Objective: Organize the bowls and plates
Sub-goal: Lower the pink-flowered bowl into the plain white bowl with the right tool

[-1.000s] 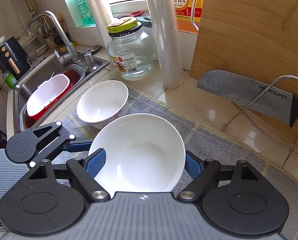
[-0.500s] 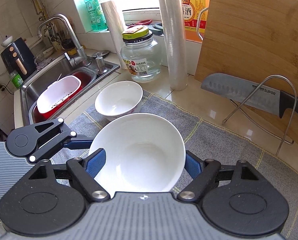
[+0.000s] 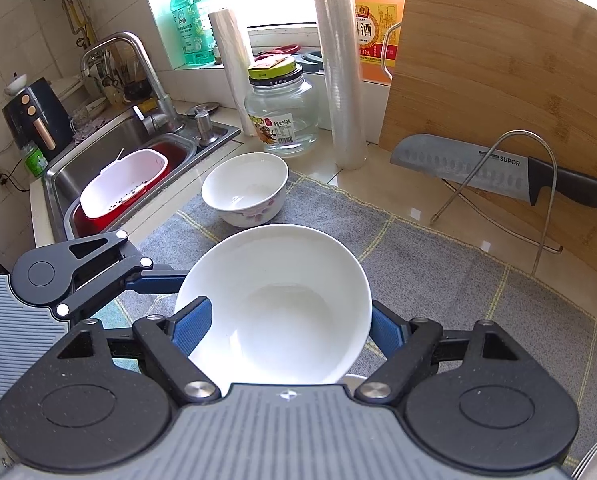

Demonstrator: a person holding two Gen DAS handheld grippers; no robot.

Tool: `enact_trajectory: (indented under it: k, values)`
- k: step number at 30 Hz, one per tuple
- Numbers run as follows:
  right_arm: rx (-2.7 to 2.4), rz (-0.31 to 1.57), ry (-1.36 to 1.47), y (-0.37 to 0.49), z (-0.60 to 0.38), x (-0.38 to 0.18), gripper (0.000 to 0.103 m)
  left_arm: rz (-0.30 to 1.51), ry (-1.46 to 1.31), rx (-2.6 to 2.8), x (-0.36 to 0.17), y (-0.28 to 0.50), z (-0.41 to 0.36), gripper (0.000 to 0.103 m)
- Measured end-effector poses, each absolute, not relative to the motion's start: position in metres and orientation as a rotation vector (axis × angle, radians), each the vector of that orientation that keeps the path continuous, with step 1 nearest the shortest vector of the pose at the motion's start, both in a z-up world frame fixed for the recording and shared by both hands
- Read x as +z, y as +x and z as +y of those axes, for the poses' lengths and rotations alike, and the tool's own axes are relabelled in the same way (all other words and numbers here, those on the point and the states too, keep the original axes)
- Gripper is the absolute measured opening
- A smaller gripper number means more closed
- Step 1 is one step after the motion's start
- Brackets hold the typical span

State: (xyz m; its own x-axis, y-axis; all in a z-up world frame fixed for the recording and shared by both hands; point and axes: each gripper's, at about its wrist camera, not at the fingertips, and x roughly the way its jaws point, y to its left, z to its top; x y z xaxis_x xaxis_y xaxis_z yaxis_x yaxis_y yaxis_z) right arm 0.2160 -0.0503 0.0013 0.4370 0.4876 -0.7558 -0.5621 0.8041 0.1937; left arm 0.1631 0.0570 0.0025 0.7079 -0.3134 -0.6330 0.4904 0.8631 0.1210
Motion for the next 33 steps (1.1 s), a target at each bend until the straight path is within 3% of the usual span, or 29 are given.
enact_trajectory:
  k: [33]
  values:
    - [0.524, 0.987, -0.037, 0.177, -0.098, -0.019, 0.087, 0.711, 0.294, -0.603, -0.017, 0.144, 0.014, 0.081]
